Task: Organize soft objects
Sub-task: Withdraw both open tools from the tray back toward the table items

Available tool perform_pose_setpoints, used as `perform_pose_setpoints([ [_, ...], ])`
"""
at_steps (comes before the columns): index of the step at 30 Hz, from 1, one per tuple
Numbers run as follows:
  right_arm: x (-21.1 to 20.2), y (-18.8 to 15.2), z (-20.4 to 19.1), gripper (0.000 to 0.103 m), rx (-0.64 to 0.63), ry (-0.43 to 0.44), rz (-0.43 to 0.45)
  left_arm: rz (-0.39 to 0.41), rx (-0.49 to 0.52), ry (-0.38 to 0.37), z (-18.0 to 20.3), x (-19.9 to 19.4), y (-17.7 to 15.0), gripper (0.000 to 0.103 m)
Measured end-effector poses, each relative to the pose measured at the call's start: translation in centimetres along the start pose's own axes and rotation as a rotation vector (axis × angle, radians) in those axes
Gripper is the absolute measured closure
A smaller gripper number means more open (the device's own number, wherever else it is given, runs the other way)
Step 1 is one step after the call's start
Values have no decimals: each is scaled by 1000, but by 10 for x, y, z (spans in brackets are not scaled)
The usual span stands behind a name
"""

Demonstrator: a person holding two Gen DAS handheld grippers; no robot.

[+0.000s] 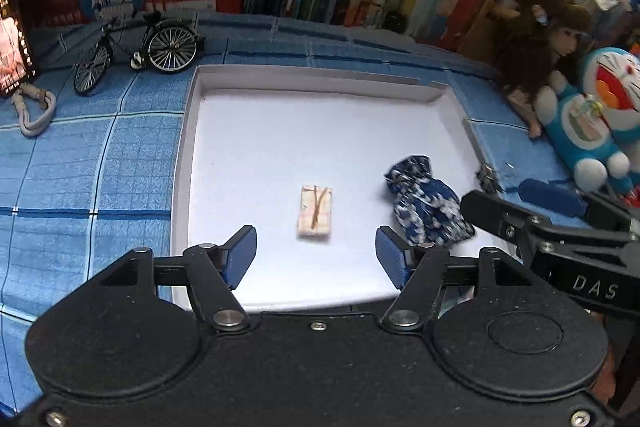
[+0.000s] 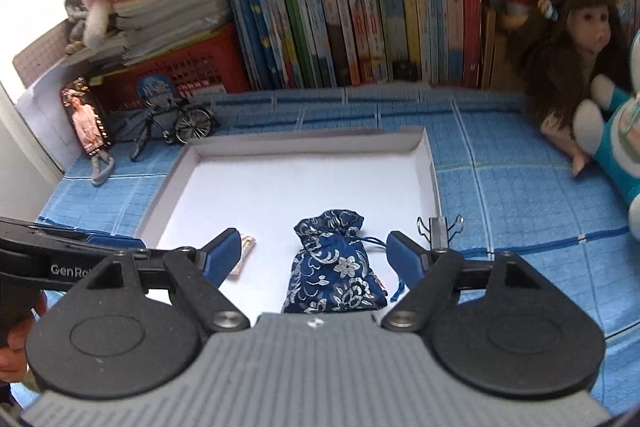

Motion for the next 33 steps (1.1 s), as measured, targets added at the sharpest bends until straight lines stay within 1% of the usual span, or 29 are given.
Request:
perform_pose_setpoints([
  [6, -38, -12, -10, 12, -56, 40, 70, 70, 57, -4, 14, -34, -20, 32],
  [11, -63, -26, -18, 11, -99, 68, 115, 114, 96, -3, 24, -56, -37, 30],
  [13, -73, -32, -19, 8, -113, 82, 132, 130, 107, -7, 28, -64, -44, 29],
  [15, -81, -38, -21, 7, -124, 95, 147, 148, 118, -12, 32, -71, -51, 29],
  [22, -108, -59, -23, 5, -145, 141, 188, 190, 152, -28, 45, -90, -78, 28],
  [27, -123, -74, -22, 2, -184, 146, 226, 216, 171, -49, 55, -101, -97, 27],
  [33, -137, -96, -18, 1, -211, 147, 259, 250, 210, -39, 67, -110, -117, 27],
])
Point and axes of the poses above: each gripper's, at about its wrist camera, not at the fingertips, and x roughly the way its jaws point, z to its right, y to its top, the point moved 4 cm from there along x, roughly the way its jaws point, and after that the axes turned 12 degrees about x, right-handed, at the moved point
